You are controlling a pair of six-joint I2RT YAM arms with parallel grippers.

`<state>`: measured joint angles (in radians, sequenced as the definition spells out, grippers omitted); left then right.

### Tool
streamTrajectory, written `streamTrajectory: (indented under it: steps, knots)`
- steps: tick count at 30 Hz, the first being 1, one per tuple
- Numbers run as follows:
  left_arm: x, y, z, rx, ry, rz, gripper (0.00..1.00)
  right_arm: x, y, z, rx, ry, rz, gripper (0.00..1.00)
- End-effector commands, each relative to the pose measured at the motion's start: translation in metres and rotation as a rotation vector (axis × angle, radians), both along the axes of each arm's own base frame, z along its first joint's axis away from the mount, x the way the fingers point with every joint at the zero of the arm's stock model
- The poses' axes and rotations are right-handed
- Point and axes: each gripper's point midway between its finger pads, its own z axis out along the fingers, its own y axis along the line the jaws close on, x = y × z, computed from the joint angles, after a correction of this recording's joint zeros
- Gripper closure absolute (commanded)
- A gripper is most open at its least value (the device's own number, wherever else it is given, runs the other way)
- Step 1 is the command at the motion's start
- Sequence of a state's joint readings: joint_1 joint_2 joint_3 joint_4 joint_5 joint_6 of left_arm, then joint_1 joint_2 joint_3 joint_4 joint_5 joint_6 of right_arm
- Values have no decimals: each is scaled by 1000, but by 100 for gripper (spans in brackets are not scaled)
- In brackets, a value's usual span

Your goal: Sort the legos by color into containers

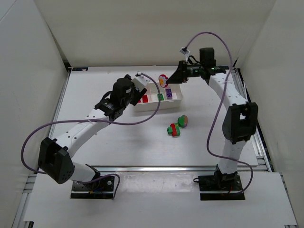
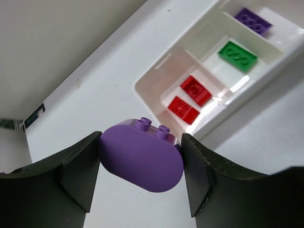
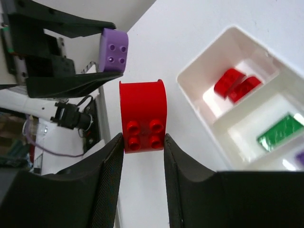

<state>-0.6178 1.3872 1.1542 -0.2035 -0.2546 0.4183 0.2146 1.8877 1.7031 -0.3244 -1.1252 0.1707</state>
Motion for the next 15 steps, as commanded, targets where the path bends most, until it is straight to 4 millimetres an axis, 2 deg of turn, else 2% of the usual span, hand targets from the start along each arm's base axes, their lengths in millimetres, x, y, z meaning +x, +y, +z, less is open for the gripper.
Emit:
streamTrajectory:
  steps: [1,3,4,5,7,8,10,13,14,15]
  knots:
    - [6,38,42,-94,-49,140,90,21,34,-6,-50,-11,-20,100]
    - [10,49,45,-129,-40,170,90,35,51,-6,-61,-22,-53,100]
    - [14,61,51,-153,-39,188,90,44,57,-21,-77,29,-79,100]
    - [15,66,55,-171,-38,198,90,51,66,-20,-85,13,-99,100]
    - [18,69,64,-224,-26,193,90,59,77,-40,-106,43,-109,100]
    - [20,78,64,-234,-17,208,90,63,82,-41,-112,37,-113,100]
    - [21,79,67,-271,-1,206,90,62,99,-51,-139,32,-115,100]
    - [24,87,71,-353,31,208,90,67,114,-79,-179,60,-124,100]
    - [24,81,72,-380,44,188,90,66,118,-82,-182,53,-117,100]
    - [25,88,72,-409,64,191,90,63,126,-88,-195,53,-112,100]
